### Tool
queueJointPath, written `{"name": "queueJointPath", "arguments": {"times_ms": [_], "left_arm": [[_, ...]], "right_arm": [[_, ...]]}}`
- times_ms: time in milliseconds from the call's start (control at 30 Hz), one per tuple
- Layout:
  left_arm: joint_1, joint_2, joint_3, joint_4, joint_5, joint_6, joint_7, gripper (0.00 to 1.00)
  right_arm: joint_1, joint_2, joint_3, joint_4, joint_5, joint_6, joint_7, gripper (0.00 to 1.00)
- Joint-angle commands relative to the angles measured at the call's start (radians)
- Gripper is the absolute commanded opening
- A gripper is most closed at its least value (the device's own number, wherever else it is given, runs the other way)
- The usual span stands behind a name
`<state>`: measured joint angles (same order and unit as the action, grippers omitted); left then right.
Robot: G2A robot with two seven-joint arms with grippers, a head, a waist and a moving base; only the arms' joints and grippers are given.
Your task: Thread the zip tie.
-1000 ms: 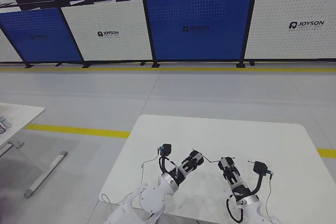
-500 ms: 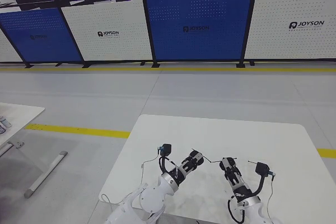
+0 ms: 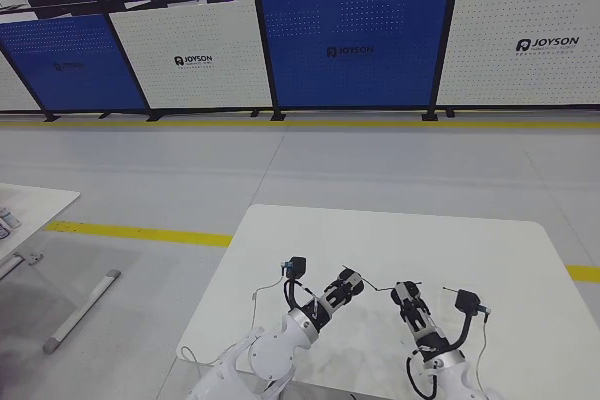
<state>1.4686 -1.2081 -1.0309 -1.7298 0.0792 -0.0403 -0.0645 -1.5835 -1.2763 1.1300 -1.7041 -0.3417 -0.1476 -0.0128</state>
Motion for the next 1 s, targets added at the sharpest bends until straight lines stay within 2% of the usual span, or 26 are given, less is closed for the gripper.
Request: {"name": "queueJointPath", "arguments": {"times_ms": [0, 967], "left_arm": [[0.0, 0.0, 0.0, 0.0, 0.0, 0.0, 0.0, 0.0], [0.0, 0.0, 0.0, 0.0, 0.0, 0.0, 0.0, 0.0]], "right_arm": [[-0.002, 0.0, 0.002, 0.0, 0.0, 0.0, 0.0, 0.0], [0.001, -0.01, 0.004, 0.001, -0.016, 0.018, 0.016, 0.0]]}}
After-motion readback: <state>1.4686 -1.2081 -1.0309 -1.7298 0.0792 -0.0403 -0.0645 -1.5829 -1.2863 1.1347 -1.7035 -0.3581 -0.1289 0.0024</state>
